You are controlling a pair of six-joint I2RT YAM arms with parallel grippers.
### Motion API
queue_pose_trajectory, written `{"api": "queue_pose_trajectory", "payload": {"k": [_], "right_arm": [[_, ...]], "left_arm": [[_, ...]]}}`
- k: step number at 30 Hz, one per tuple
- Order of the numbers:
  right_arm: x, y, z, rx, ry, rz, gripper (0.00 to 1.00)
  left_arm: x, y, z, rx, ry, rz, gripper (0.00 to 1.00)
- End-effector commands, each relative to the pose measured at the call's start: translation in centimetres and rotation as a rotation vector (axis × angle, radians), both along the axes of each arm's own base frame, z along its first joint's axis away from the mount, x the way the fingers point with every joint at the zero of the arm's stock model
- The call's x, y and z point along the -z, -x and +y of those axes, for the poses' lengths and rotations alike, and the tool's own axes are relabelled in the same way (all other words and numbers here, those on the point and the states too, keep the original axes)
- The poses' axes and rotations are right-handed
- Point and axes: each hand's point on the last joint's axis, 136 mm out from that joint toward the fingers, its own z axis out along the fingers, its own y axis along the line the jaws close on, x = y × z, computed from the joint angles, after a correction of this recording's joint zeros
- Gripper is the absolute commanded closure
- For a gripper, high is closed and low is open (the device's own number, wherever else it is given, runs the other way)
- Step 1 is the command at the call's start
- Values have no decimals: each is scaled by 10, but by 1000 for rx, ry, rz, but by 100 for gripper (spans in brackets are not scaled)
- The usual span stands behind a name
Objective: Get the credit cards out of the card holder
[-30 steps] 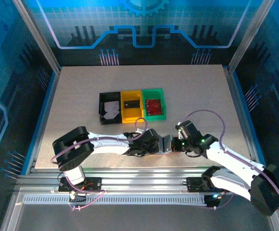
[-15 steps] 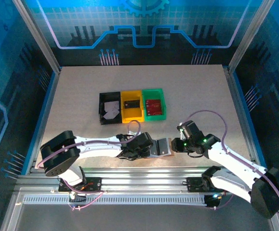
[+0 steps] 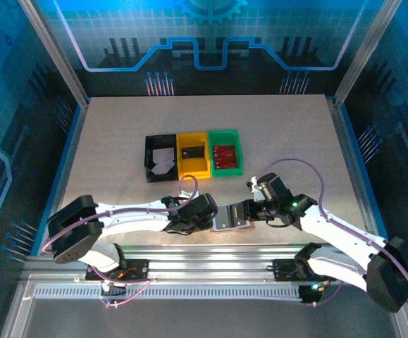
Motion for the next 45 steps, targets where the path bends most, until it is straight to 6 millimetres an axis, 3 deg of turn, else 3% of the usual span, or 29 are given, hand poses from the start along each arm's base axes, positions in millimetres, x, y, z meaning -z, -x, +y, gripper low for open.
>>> {"api": "queue_pose_trajectory", "payload": {"k": [1, 10, 23, 35, 45], "right_arm": [[-9, -6, 19, -27, -43, -17, 66], [14, -12, 29, -24, -4, 27, 66], [51, -19, 34, -8, 40, 59, 69], [81, -17, 27, 2, 90, 84, 74], [83, -9, 29, -17, 34, 66, 84]], "left_arm": [[3, -4, -14, 10, 14, 18, 55], [18, -7, -29, 16, 0, 61, 55], [54, 7, -29, 5, -20, 139, 56], [76, 19, -34, 13, -15, 176, 56], [84, 24, -35, 16, -18, 188, 56]]}}
